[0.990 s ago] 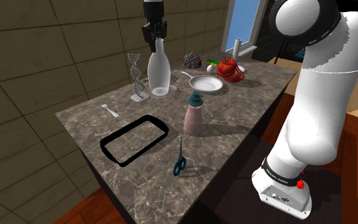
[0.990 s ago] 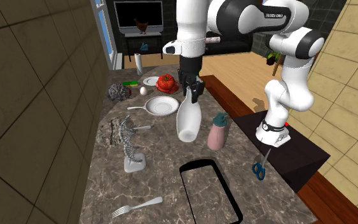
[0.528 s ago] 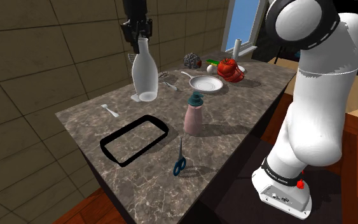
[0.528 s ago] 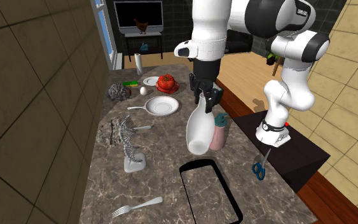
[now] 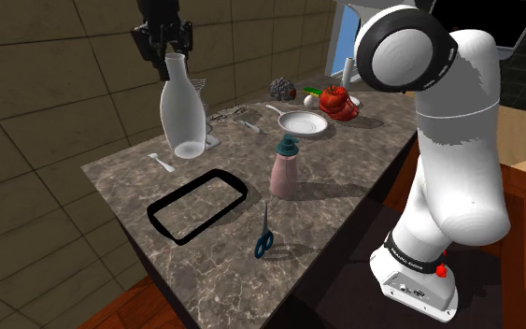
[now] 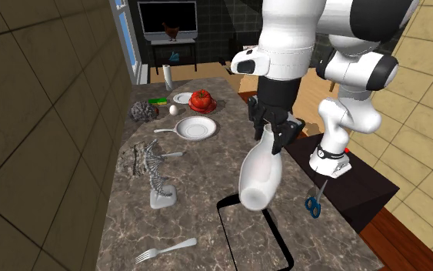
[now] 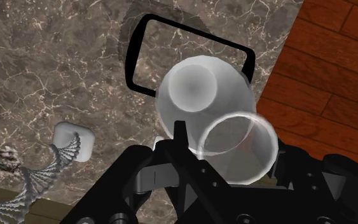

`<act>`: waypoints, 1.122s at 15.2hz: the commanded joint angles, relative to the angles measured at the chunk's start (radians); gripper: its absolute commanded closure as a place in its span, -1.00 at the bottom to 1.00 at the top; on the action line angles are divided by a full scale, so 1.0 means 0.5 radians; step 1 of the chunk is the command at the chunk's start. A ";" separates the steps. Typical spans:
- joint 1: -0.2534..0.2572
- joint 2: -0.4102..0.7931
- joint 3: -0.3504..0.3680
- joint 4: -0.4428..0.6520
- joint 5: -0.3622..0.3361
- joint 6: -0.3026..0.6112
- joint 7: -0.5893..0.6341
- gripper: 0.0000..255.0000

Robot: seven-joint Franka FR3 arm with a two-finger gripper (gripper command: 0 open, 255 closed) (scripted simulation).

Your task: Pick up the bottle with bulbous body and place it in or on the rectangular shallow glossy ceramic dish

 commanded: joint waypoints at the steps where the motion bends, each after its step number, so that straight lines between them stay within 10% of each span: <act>1: 0.019 -0.012 0.006 -0.038 -0.002 0.028 0.026 1.00; 17: 0.006 -0.299 0.006 -0.927 0.008 0.630 0.024 1.00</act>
